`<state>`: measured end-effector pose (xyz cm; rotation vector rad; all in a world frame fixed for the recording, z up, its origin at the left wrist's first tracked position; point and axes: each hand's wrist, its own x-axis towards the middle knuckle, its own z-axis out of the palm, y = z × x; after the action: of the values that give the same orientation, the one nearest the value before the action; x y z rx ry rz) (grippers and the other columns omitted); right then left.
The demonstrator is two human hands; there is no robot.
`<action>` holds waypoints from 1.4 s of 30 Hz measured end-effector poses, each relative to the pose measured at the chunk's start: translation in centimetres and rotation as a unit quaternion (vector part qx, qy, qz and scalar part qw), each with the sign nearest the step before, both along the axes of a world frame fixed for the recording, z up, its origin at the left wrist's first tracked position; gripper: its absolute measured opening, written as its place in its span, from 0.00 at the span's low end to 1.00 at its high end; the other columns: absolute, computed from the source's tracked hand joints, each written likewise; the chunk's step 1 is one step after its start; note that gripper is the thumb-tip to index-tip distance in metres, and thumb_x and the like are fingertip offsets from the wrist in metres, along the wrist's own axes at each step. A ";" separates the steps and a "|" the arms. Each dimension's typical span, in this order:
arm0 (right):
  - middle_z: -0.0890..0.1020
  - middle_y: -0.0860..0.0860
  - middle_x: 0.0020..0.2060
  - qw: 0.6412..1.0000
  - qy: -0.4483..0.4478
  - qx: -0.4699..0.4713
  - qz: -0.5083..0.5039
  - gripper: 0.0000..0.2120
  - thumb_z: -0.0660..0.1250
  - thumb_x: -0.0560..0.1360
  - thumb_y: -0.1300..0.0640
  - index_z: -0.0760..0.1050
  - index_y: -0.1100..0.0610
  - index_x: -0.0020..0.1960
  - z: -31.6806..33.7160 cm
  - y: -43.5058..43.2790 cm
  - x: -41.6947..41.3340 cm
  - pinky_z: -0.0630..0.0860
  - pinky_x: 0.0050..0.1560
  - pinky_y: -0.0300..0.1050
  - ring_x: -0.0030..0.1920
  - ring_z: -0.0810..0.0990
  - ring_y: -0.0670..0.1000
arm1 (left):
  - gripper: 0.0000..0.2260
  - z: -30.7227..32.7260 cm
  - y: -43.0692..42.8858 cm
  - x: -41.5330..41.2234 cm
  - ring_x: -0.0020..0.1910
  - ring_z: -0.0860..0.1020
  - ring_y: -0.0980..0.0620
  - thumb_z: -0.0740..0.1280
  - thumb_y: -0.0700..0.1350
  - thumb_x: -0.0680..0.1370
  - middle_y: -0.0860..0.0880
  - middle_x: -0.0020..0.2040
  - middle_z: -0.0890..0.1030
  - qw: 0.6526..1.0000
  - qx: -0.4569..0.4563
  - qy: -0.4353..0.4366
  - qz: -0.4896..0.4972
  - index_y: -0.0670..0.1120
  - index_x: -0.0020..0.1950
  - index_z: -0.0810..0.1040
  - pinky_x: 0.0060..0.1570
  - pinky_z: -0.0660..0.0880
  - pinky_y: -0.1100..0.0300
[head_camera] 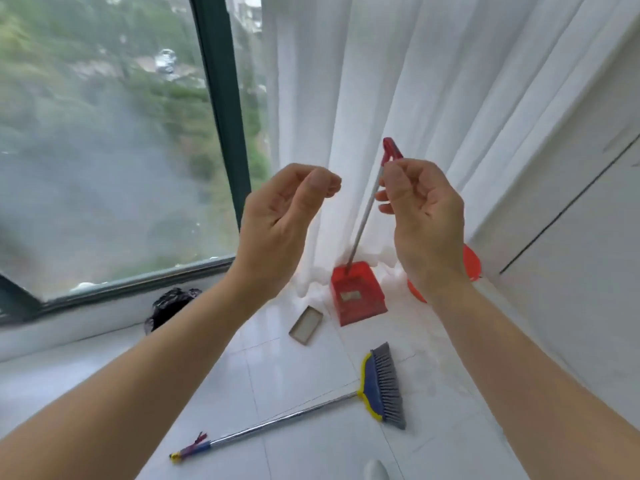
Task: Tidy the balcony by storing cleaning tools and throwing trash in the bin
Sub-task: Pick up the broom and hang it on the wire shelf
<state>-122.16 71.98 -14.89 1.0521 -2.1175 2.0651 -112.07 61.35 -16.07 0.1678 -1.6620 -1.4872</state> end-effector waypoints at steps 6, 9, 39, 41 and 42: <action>0.80 0.45 0.40 0.985 -0.025 0.024 0.168 0.05 0.63 0.77 0.53 0.74 0.44 0.43 -3.9 -4.3 -4.6 0.78 0.51 0.57 0.46 0.80 0.57 | 0.11 -2.5 -0.3 -1.3 0.46 0.81 0.52 0.60 0.50 0.76 0.51 0.41 0.82 0.985 0.014 -0.036 0.170 0.46 0.45 0.79 0.51 0.76 0.62; 0.79 0.44 0.39 0.970 -0.038 0.048 0.235 0.06 0.63 0.77 0.53 0.74 0.44 0.43 -6.8 -5.9 -5.4 0.78 0.51 0.56 0.45 0.80 0.56 | 0.11 -5.2 -0.2 -1.5 0.46 0.81 0.52 0.60 0.50 0.77 0.49 0.42 0.82 0.971 0.037 -0.061 0.227 0.47 0.46 0.78 0.52 0.76 0.62; 0.78 0.47 0.41 0.882 -0.068 0.307 0.352 0.09 0.67 0.75 0.56 0.75 0.54 0.55 -79.2 -6.8 -1.9 0.72 0.44 0.33 0.41 0.76 0.44 | 0.10 -74.3 1.0 2.6 0.42 0.78 0.52 0.61 0.44 0.80 0.48 0.39 0.80 0.880 0.217 -0.227 0.357 0.46 0.41 0.78 0.49 0.76 0.63; 0.78 0.49 0.43 0.861 -0.068 0.352 0.360 0.10 0.67 0.75 0.54 0.75 0.54 0.56 -83.1 -6.6 -2.2 0.73 0.47 0.39 0.44 0.76 0.48 | 0.10 -77.3 1.0 2.5 0.43 0.78 0.52 0.62 0.45 0.80 0.49 0.39 0.79 0.874 0.233 -0.244 0.350 0.46 0.41 0.78 0.49 0.75 0.62; 0.77 0.50 0.45 0.853 -0.069 0.371 0.360 0.11 0.67 0.75 0.53 0.74 0.53 0.57 -85.0 -6.4 -2.2 0.74 0.49 0.42 0.45 0.76 0.50 | 0.10 -78.6 1.1 2.5 0.43 0.77 0.52 0.62 0.46 0.80 0.49 0.40 0.79 0.870 0.241 -0.257 0.345 0.47 0.41 0.78 0.48 0.74 0.64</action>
<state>-124.41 65.56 -99.87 2.1078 -3.0461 1.4564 -109.59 62.46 -94.70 1.3874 -1.3332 -1.2998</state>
